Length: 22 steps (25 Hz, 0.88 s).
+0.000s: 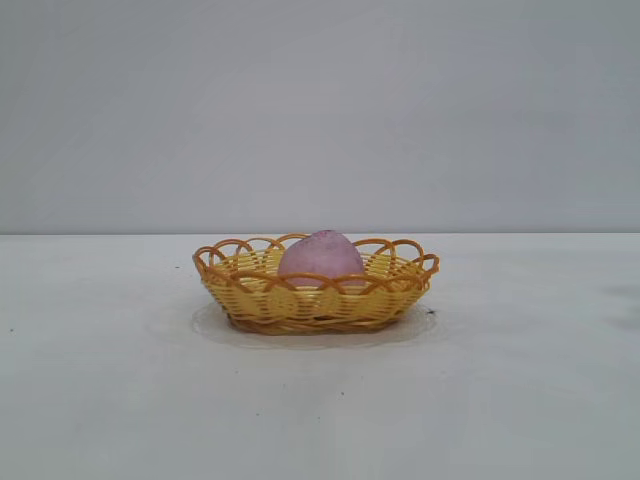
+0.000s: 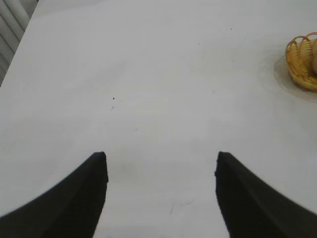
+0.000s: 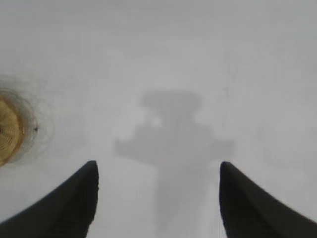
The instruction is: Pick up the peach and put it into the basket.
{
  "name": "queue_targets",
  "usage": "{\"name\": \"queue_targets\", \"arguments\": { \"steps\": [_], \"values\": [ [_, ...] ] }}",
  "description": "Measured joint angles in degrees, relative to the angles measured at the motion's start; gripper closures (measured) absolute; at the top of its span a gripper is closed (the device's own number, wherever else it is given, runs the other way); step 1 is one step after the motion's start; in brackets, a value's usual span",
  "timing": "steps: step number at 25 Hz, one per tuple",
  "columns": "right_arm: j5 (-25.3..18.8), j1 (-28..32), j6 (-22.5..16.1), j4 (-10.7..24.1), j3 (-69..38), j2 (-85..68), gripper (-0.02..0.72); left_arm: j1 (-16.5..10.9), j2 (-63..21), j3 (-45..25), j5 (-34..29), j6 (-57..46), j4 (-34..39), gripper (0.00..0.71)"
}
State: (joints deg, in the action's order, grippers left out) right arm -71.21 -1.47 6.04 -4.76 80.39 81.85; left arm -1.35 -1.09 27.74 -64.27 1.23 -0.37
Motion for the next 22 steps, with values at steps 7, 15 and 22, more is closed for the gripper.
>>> {"name": "queue_targets", "arguments": {
  "steps": [7, 15, 22],
  "values": [
    [-0.25, 0.0, -0.36, 0.33, -13.15, -14.76, 0.261, 0.0, 0.0, 0.0, 0.0, 0.0, 0.0, 0.296],
    [-0.76, 0.0, -0.36, -0.02, -28.58, -36.09, 0.261, 0.0, 0.0, 0.0, 0.0, 0.0, 0.0, 0.296],
    [-0.47, 0.0, -1.61, -1.83, -42.1, -57.04, 0.261, 0.0, 0.0, 0.0, 0.0, 0.0, 0.0, 0.296]
  ]
}}
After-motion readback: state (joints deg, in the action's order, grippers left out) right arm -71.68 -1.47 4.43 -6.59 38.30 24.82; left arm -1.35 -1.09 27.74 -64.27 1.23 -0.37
